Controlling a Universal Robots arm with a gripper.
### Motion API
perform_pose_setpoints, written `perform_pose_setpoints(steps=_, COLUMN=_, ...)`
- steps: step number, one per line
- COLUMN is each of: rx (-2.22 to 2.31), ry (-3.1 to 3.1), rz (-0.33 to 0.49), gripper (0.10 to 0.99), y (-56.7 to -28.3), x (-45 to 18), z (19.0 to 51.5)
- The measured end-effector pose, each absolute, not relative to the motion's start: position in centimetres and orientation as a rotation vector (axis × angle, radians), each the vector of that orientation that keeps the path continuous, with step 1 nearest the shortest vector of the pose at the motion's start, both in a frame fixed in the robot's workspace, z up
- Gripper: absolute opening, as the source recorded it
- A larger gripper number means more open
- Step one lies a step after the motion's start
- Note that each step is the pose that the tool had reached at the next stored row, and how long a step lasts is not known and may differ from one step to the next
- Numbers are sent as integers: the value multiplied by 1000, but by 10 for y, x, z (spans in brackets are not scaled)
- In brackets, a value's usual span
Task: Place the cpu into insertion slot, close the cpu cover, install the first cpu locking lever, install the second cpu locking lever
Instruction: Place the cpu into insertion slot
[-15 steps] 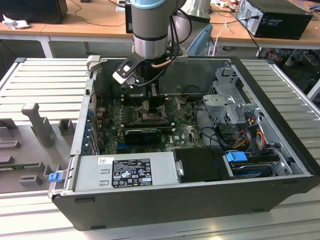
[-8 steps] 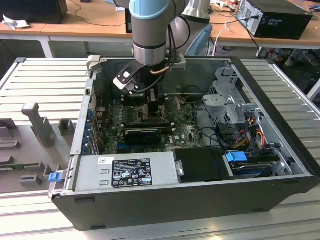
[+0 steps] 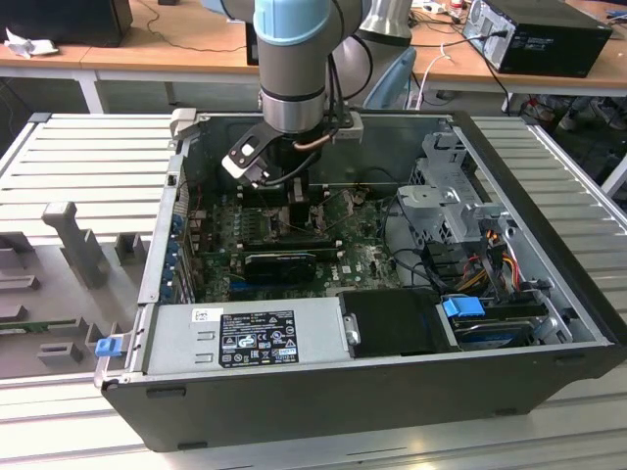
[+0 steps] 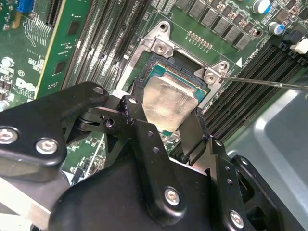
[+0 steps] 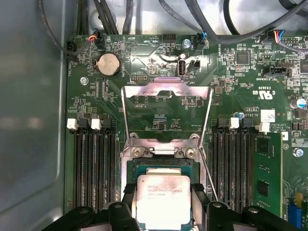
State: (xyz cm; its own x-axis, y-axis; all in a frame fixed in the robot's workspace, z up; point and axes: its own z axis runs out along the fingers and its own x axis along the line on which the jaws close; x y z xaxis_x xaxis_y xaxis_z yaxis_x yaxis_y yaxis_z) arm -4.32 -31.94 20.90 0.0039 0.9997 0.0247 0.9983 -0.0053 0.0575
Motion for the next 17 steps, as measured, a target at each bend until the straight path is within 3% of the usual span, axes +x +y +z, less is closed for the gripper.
perform_pose_setpoints(steps=17, rx=2215, ry=2193, rz=90, gripper=541, y=-319, x=-43, z=200)
